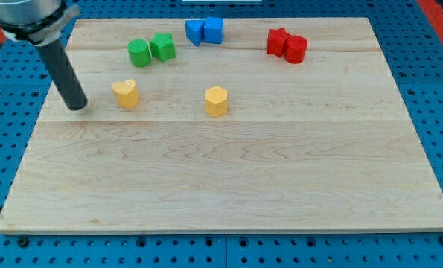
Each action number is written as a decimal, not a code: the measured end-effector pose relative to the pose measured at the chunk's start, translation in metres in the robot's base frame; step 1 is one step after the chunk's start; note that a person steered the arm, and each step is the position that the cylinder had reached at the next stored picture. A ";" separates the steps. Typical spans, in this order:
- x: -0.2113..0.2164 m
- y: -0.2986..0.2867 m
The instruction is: Tap the top left of green circle
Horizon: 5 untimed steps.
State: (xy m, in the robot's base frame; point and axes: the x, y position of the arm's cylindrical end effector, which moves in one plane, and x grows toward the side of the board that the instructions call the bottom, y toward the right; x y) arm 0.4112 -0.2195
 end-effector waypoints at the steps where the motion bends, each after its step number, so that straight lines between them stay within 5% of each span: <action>1: -0.010 0.046; 3: -0.011 0.044; 5: -0.065 -0.017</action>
State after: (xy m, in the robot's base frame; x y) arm 0.3457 -0.2368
